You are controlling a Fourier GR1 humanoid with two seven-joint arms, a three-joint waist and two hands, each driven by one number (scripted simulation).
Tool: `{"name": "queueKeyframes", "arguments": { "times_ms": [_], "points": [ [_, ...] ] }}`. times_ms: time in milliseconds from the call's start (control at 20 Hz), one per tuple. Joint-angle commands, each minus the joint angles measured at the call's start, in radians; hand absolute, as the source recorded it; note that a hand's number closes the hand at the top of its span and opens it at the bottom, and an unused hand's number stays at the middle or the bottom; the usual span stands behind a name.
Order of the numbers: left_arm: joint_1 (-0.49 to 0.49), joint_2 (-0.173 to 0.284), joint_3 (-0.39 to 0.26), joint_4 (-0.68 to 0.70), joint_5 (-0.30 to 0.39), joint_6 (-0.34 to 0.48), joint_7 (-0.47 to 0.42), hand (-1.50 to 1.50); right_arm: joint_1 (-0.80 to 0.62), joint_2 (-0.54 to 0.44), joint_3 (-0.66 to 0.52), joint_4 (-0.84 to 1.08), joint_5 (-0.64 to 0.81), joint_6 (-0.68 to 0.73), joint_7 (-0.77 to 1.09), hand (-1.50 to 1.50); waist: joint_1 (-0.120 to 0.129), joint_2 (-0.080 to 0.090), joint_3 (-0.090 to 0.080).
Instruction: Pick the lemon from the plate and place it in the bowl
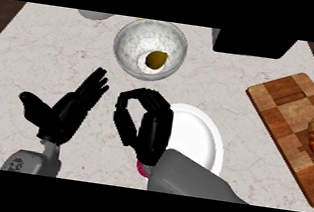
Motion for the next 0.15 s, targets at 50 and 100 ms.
{"name": "queueKeyframes", "arguments": {
  "times_ms": [50, 100],
  "points": [
    [0.001, 0.001, -0.004, 0.004, -0.010, 0.002, -0.006, 0.00, 0.236, 0.006, 0.136, -0.096, 0.053, -0.088, 0.015, 1.50, -0.006, 0.005, 0.001],
    [-0.012, 0.004, -0.001, 0.002, -0.004, -0.005, 0.001, 0.00, 0.283, 0.006, 0.184, -0.123, 0.051, -0.088, 0.017, 1.50, -0.003, 0.007, 0.001]
  ]
}}
